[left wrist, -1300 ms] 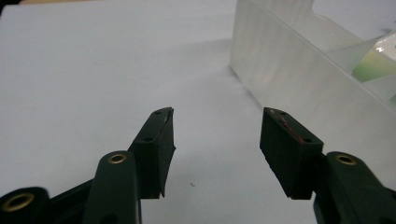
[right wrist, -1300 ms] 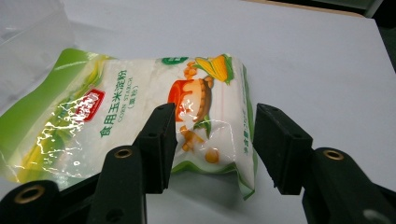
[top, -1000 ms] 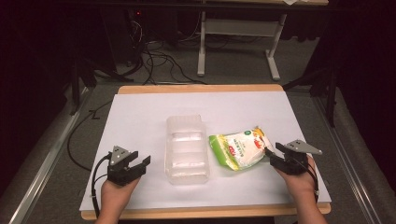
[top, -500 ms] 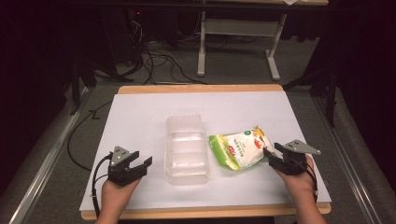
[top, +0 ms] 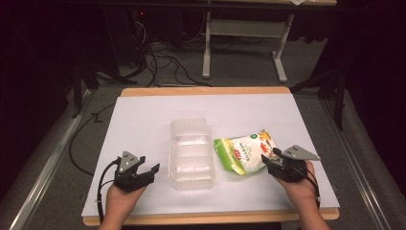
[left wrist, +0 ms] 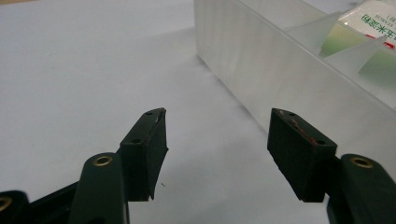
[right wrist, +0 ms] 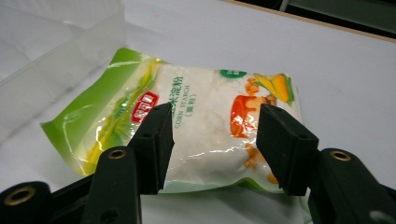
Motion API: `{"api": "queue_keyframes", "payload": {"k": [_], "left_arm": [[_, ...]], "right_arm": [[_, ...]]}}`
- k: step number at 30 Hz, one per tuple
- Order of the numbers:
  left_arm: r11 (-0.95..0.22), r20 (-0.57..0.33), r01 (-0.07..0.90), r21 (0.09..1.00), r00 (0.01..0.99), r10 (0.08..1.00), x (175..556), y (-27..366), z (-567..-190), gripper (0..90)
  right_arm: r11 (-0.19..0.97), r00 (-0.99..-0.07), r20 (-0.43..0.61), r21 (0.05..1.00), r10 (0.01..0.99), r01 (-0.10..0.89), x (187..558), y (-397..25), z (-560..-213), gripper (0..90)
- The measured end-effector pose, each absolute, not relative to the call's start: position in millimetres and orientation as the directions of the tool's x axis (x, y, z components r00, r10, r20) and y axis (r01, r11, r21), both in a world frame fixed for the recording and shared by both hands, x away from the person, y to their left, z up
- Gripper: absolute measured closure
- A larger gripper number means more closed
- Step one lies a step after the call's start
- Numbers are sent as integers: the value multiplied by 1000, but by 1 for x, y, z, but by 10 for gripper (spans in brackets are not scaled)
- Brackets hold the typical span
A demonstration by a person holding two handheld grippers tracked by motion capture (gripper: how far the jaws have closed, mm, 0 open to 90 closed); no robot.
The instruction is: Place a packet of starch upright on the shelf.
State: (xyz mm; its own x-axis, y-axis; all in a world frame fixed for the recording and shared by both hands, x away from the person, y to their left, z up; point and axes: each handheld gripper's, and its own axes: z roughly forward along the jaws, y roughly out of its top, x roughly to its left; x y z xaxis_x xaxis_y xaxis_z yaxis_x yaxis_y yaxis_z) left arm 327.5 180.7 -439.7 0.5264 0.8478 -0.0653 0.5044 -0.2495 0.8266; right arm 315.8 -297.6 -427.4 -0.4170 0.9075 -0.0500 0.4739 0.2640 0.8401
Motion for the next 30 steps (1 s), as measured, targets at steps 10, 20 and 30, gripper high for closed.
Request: {"api": "queue_keyframes", "payload": {"k": [10, 20, 30], "left_arm": [[-262, -63, 503, 824, 540, 839, 327, 179, -441, 382], [-274, -57, 504, 819, 548, 835, 328, 178, -441, 381], [-284, -54, 506, 814, 554, 831, 328, 176, -442, 378]], "right_arm": [[309, -487, -62, 839, 871, 447, 312, -272, -427, 446], [365, -553, -86, 833, 829, 416, 306, -247, -427, 417], [435, -609, -116, 804, 784, 406, 304, -221, -434, 369]]}}
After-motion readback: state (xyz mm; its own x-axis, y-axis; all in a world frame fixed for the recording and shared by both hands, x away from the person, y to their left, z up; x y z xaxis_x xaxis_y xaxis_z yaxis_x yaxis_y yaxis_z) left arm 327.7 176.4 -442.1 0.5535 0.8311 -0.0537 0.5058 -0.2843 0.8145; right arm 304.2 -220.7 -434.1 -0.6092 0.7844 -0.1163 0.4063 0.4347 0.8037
